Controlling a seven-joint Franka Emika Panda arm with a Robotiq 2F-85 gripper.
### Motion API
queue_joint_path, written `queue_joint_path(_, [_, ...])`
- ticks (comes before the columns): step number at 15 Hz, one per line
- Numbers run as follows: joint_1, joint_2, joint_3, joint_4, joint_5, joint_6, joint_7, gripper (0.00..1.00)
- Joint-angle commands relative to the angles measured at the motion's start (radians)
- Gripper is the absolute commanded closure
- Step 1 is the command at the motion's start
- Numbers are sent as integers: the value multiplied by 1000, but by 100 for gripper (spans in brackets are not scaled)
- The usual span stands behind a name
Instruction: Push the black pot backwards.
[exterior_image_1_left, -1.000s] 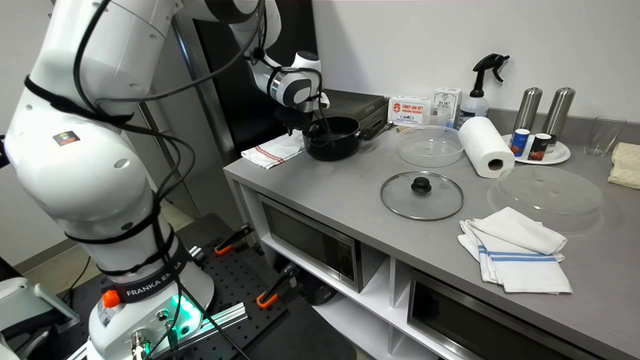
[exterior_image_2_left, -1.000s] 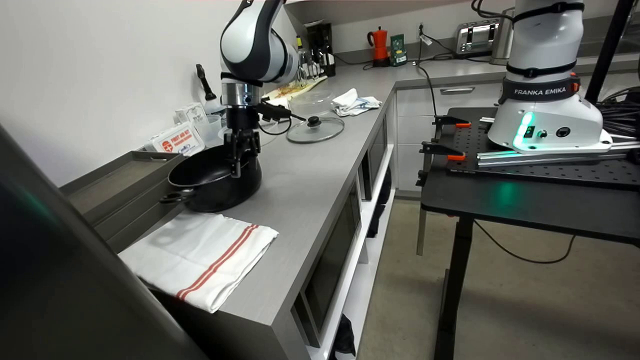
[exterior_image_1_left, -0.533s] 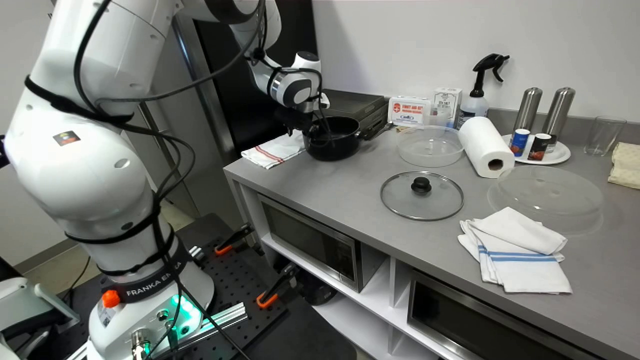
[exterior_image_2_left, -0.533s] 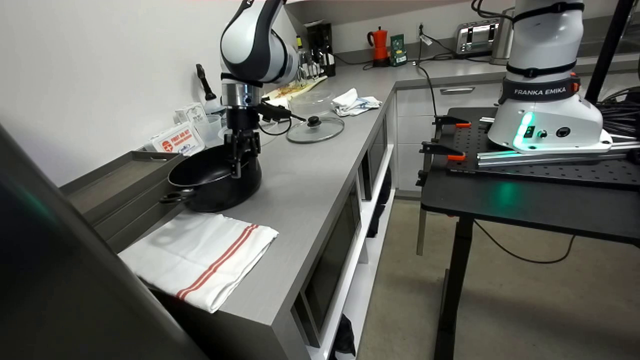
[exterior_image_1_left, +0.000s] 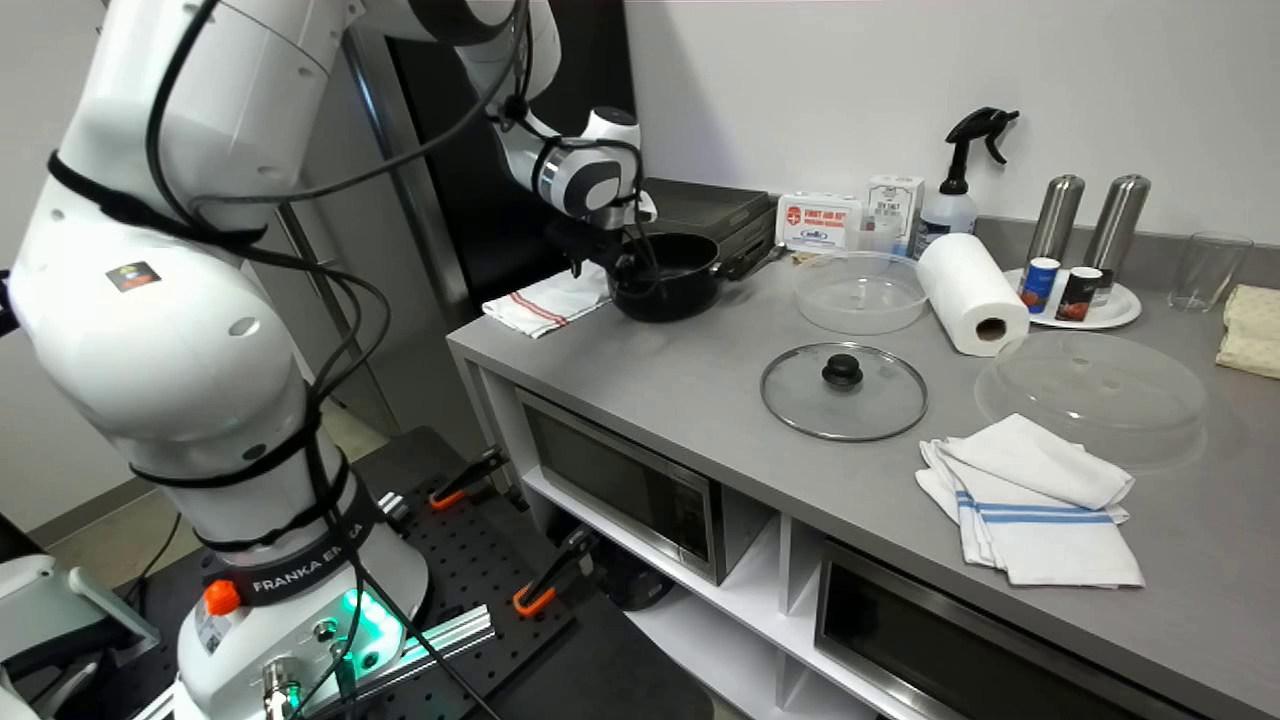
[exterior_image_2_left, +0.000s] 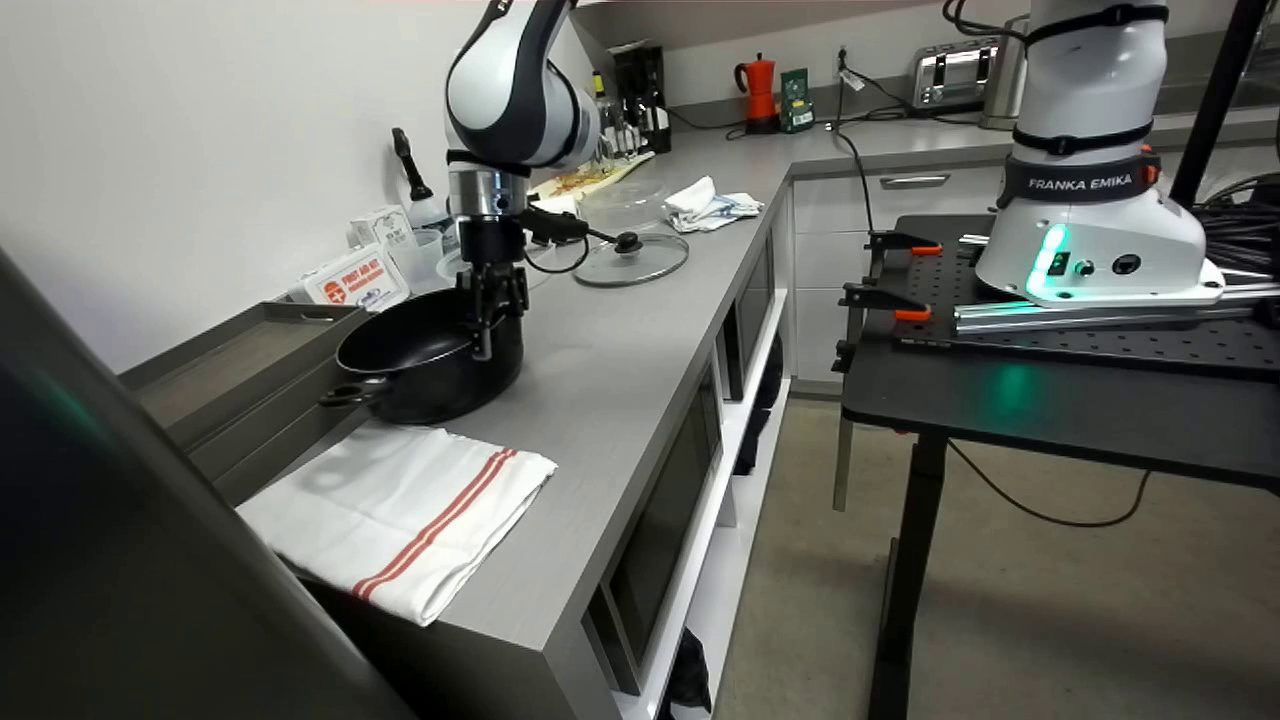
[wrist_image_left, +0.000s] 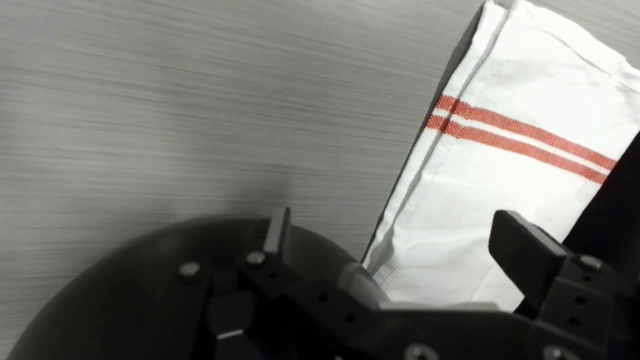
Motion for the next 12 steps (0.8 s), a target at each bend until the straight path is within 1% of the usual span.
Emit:
queue_joint_path(1, [-4, -67, -3, -86, -18, -18, 19, 0])
queue_joint_path(7, [-24, -152, -17, -192, -21, -18, 16, 0])
queue_joint_path(8, [-21, -87, -3, -129, -7, -6, 7, 0])
queue_joint_path(12, [-25, -90, -4, -134, -7, -6, 6, 0])
